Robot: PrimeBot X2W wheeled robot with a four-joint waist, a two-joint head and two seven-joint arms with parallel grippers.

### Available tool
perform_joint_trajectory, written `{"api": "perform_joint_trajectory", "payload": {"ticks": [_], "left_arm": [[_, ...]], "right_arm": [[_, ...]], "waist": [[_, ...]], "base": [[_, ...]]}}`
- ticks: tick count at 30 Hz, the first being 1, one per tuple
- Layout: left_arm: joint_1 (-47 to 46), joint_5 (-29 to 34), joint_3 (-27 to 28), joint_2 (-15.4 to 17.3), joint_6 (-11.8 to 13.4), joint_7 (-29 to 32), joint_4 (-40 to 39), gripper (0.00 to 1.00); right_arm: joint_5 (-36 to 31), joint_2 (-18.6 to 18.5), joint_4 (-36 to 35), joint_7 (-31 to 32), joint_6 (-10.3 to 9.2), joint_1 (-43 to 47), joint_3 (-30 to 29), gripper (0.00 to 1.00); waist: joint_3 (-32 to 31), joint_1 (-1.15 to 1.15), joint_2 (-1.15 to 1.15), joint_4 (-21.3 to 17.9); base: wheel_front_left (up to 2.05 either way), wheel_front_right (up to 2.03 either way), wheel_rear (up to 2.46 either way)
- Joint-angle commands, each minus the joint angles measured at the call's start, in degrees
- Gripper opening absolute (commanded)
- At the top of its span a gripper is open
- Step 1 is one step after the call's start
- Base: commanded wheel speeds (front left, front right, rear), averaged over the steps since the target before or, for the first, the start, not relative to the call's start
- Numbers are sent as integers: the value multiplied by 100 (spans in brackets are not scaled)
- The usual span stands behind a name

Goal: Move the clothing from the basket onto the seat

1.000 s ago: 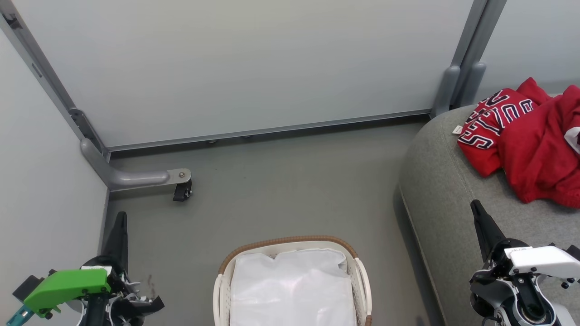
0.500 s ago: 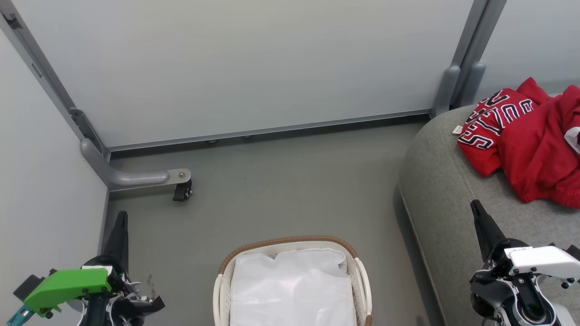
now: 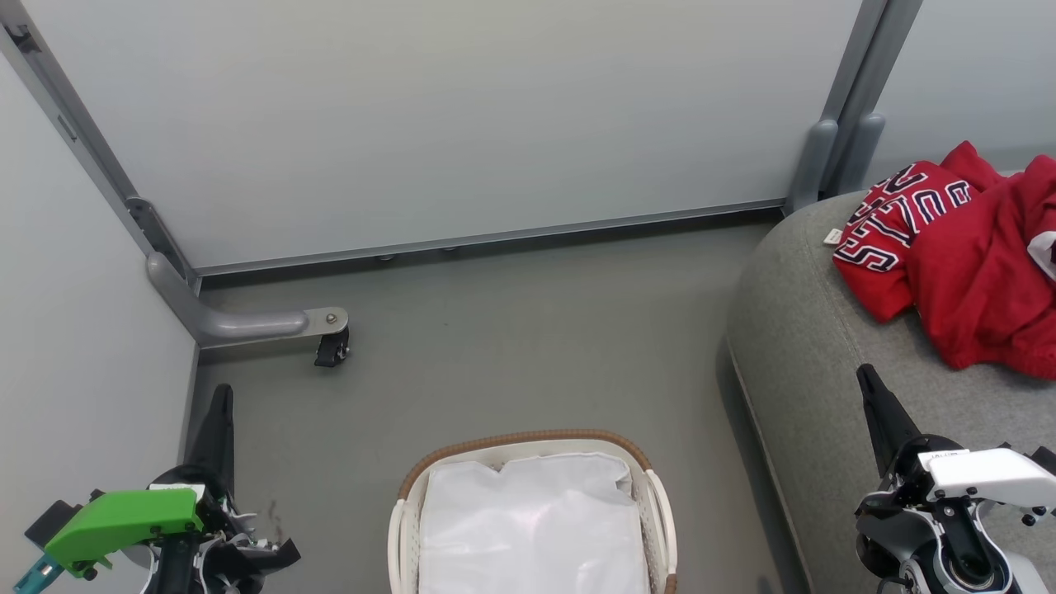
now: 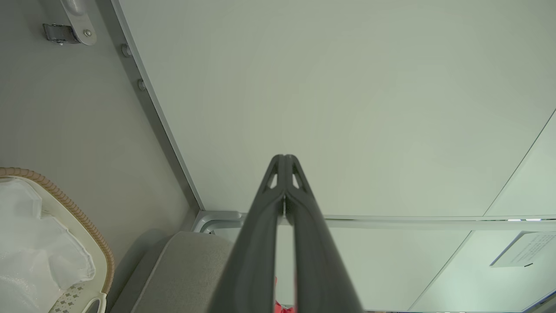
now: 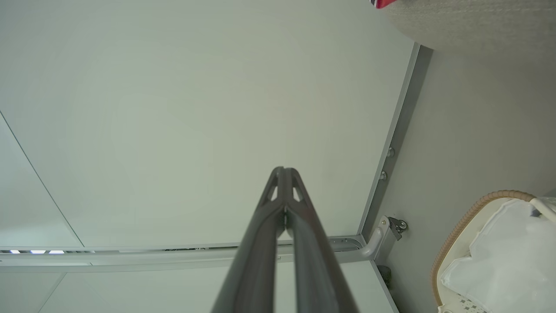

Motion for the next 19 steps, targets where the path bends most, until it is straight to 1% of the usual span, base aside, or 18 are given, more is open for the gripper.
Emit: {"api": "perform_joint_trajectory", "payload": {"ticks": [1,19], "left_arm": [[-60,29,26,12,-2,9,-1,0],[-62,52,45,0,-2,31,1,0]], "right_arm": [[20,-34,-16,17,-4,60,-12,0],[20,-34,-16,16,-3,61,-11,0]], "waist": [[0,0,0,0],[0,0,0,0]], "base": [[0,0,0],[0,0,0]]}}
